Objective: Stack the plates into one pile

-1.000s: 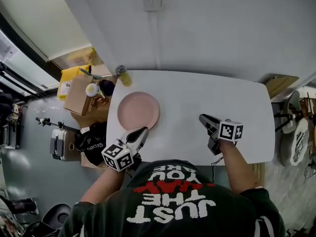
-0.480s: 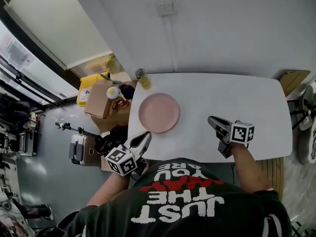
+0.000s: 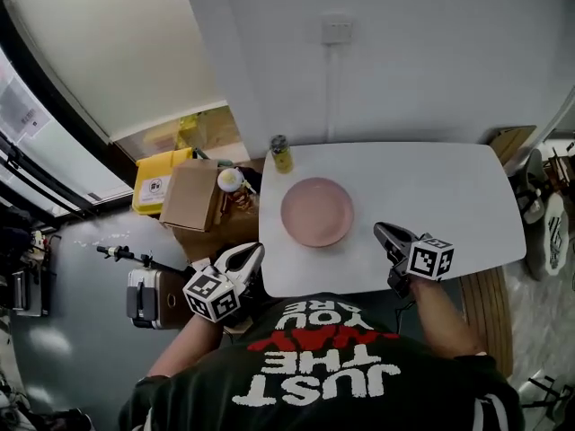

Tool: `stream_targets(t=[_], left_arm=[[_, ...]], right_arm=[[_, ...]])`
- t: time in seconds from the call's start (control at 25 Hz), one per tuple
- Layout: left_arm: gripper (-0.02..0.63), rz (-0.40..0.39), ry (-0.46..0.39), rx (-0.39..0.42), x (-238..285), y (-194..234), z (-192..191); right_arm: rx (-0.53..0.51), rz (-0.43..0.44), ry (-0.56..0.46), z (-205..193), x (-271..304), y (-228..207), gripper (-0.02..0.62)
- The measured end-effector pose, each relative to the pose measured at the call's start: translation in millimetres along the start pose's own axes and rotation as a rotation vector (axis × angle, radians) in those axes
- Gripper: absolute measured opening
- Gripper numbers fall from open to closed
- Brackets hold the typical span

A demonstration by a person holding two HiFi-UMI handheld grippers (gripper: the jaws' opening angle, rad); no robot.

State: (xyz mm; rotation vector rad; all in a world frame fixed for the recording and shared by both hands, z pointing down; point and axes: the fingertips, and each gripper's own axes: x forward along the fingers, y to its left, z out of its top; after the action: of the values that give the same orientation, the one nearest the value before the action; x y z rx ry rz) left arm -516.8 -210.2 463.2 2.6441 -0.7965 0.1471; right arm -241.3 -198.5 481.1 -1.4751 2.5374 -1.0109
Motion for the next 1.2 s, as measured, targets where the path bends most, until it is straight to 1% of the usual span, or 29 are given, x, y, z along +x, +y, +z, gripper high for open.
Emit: stream_targets(t=[0.12, 0.24, 0.32, 0.4, 0.56, 0.68, 1.2], left_arm=[[0.000, -0.006, -0.055, -0.006, -4.1, 4.1, 12.2], [0.000, 0.003, -0.098, -0.024, -3.0, 5.9, 20.6], [0.000, 0.003, -0.107, -0.042, -2.8, 2.2, 20.6], [0.000, 0.000, -0.103, -0.043, -1.3, -1.7, 19.2], [0.000, 0.009, -0.101, -0.057, 2.0, -0.9, 16.3], [0.000, 0.001, -0.097, -0.048, 6.4, -2.9, 16.3], [0.000, -0.002, -0.101, -0.051, 2.7, -8.1, 15.3]], right_arm=[[-0.105, -0.047, -0.023, 8.2, -1.6, 15.7, 0.008], [-0.174, -0.062, -0.050, 20.9, -1.0, 23.9, 0.006], [-0.211, -0.071, -0.041, 24.1, -2.0, 27.0, 0.005], [-0.248, -0.081, -0.024, 27.0, -3.3, 28.0, 0.005], [-0.270, -0.089, -0.011, 25.7, -1.5, 26.2, 0.005], [-0.285, -0.093, -0.006, 23.7, 1.0, 24.3, 0.005], [-0.292, -0.098, 0.024, 14.9, -2.1, 25.1, 0.003]])
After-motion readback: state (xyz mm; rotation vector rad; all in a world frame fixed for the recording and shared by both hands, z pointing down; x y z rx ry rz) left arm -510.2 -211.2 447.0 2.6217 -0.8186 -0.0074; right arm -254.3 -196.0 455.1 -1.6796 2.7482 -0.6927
